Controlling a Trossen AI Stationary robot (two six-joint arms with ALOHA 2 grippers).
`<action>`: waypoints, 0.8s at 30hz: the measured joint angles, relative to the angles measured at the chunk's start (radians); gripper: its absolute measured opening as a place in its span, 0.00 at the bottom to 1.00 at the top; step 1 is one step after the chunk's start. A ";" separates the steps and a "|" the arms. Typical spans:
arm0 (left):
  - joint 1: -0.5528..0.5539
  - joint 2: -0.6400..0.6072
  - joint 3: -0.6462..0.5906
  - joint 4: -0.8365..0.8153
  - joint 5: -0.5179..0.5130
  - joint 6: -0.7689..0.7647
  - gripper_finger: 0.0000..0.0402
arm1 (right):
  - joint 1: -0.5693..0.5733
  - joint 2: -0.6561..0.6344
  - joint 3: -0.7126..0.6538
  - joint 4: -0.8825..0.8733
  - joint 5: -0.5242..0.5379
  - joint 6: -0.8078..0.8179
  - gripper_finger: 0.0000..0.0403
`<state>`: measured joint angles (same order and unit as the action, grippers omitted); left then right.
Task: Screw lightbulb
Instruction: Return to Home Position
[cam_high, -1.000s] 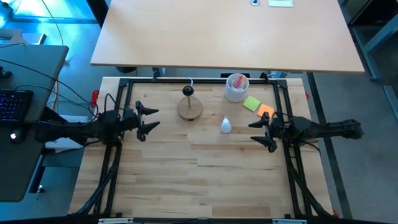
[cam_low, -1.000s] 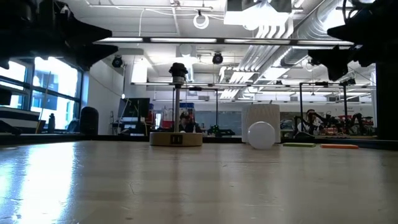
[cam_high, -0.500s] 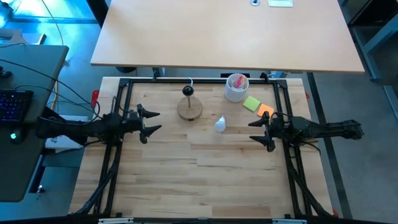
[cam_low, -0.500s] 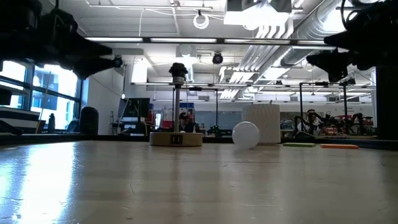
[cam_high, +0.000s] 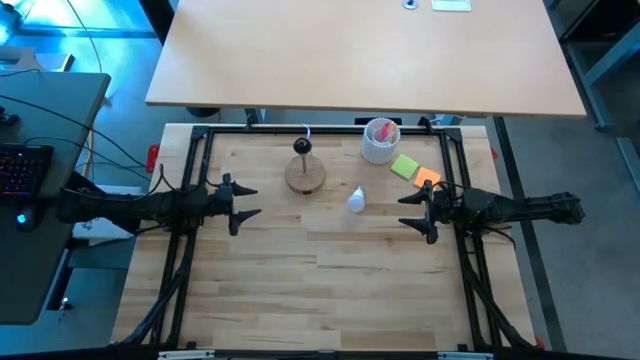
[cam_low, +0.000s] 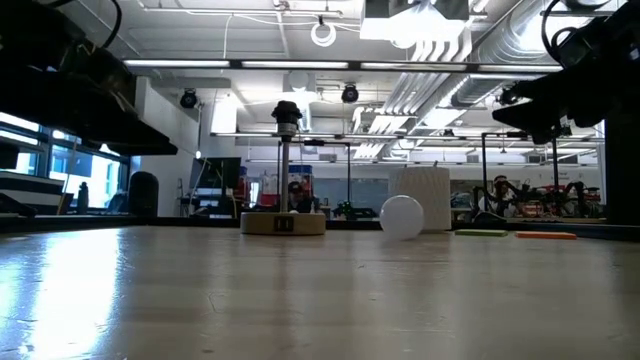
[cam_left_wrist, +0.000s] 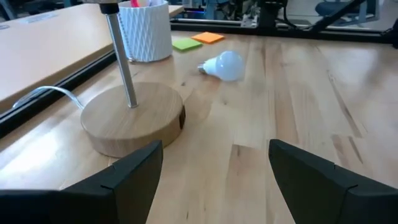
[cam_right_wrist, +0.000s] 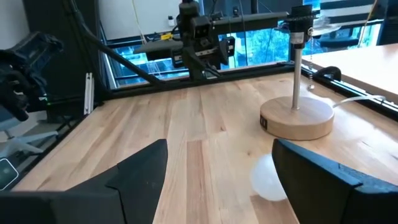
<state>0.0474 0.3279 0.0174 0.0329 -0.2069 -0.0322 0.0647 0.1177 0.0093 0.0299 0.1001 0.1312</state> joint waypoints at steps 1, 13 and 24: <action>0.000 0.000 0.000 -0.001 0.000 0.000 0.72 | 0.000 0.000 0.000 0.000 0.000 -0.002 0.71; -0.035 -0.095 0.000 -0.006 0.006 0.000 0.72 | 0.004 -0.012 0.000 0.000 -0.002 -0.001 0.71; -0.020 -0.324 -0.002 0.069 0.014 0.000 0.72 | 0.019 -0.118 0.000 0.022 -0.014 -0.001 0.71</action>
<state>0.0271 0.0037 0.0150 0.1019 -0.1929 -0.0326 0.0836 -0.0002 0.0093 0.0522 0.0860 0.1307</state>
